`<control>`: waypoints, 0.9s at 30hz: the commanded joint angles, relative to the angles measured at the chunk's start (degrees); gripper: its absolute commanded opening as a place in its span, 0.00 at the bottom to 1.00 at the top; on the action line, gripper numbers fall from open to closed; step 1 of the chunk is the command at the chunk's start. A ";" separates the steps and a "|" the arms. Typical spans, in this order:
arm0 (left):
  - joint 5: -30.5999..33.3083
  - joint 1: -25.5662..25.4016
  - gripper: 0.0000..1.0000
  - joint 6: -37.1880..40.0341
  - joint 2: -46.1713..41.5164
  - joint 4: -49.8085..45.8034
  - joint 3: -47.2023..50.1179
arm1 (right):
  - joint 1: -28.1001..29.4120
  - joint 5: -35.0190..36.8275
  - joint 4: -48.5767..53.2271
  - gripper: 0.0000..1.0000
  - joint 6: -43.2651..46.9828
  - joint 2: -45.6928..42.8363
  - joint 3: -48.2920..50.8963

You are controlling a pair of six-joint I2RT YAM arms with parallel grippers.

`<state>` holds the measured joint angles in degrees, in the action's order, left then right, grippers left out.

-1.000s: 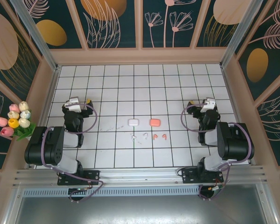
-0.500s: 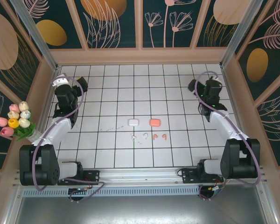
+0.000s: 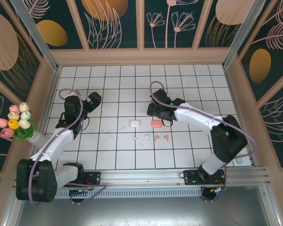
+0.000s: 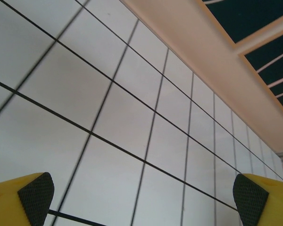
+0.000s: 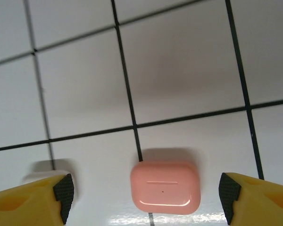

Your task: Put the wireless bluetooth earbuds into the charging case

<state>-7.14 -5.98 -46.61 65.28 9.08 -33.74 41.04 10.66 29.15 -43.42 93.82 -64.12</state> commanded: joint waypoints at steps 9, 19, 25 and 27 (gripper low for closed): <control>-5.08 -3.75 0.99 -5.18 6.34 2.42 -3.85 | 2.32 2.29 6.14 0.84 -6.36 8.24 -2.07; -4.91 -6.33 0.99 -5.94 8.48 3.81 -5.41 | 2.33 -1.25 2.85 0.85 -5.01 10.99 -0.64; -4.21 -8.16 0.99 -5.93 9.94 3.92 -6.84 | 2.34 -1.35 2.75 0.84 -4.77 12.43 -0.60; -4.03 -8.73 0.99 -5.99 10.51 4.07 -7.31 | 2.38 -1.34 2.74 0.84 -4.62 12.75 -0.39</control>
<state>-11.55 -14.00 -51.79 74.96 10.94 -39.16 42.94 9.98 31.88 -48.38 105.45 -65.30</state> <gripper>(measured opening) 0.987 0.843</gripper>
